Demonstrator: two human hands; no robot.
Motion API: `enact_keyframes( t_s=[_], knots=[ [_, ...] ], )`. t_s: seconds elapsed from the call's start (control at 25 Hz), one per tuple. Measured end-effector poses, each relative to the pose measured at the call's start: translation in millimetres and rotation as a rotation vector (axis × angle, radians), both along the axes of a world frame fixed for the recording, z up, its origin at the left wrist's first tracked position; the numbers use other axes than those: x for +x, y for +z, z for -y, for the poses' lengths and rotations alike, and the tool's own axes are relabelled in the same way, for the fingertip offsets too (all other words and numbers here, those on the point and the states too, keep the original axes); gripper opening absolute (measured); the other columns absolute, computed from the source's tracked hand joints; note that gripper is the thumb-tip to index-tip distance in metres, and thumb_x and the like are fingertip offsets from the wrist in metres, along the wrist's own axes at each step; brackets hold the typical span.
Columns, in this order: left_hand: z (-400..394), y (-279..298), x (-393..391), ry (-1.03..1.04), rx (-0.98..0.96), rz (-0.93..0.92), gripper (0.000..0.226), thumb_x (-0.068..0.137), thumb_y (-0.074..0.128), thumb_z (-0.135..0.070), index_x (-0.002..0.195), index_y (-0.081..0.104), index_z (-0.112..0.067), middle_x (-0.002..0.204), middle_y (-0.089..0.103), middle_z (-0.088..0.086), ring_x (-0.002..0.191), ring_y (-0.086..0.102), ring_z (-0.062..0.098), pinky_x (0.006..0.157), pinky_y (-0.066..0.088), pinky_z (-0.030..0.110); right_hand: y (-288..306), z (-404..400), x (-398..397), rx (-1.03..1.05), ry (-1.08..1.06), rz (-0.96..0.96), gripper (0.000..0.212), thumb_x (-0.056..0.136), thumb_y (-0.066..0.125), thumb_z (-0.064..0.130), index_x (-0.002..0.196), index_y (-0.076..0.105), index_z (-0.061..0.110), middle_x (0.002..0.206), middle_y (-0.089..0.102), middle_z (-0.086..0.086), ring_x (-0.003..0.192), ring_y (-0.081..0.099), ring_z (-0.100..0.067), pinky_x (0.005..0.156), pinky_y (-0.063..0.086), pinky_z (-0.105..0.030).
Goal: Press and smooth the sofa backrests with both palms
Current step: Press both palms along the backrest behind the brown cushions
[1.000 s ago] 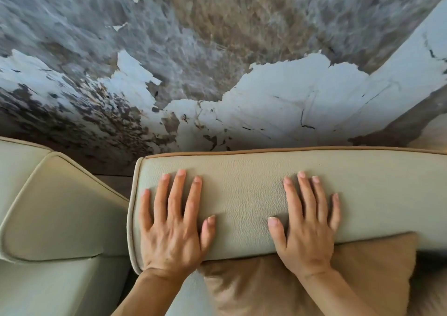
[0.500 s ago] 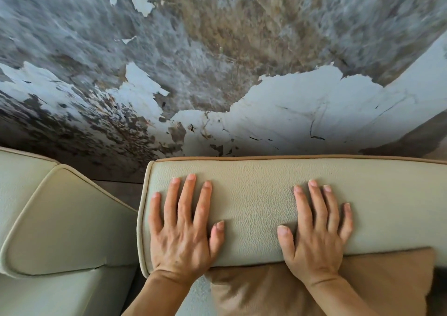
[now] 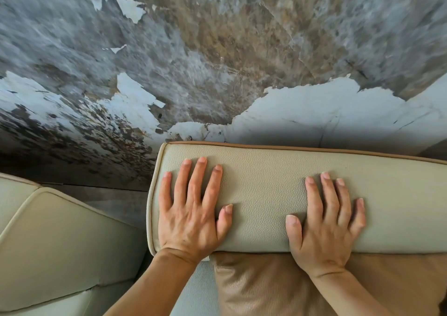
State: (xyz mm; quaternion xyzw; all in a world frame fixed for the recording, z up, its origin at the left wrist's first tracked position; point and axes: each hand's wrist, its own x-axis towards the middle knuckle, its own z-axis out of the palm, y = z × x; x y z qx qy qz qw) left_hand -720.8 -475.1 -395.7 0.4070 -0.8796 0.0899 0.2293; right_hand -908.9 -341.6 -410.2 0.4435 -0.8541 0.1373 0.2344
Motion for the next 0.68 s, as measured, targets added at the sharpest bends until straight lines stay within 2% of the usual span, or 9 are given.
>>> enact_keyframes(
  t_s=[0.68],
  knots=[
    [62.9,0.3,-54.0,-0.073,0.003,0.018,0.064,0.090,0.031,-0.051,0.142,0.042,-0.016,0.148,0.043,0.015,0.138,0.034,0.036,0.114,0.019,0.057,-3.5,51.3,-43.6,0.007,-0.080,-0.018,0.068,0.092,0.018,0.054,0.148,0.031,0.017,0.151,0.037,-0.012,0.142,0.027,-0.033,0.115,0.014,-0.057]
  ],
)
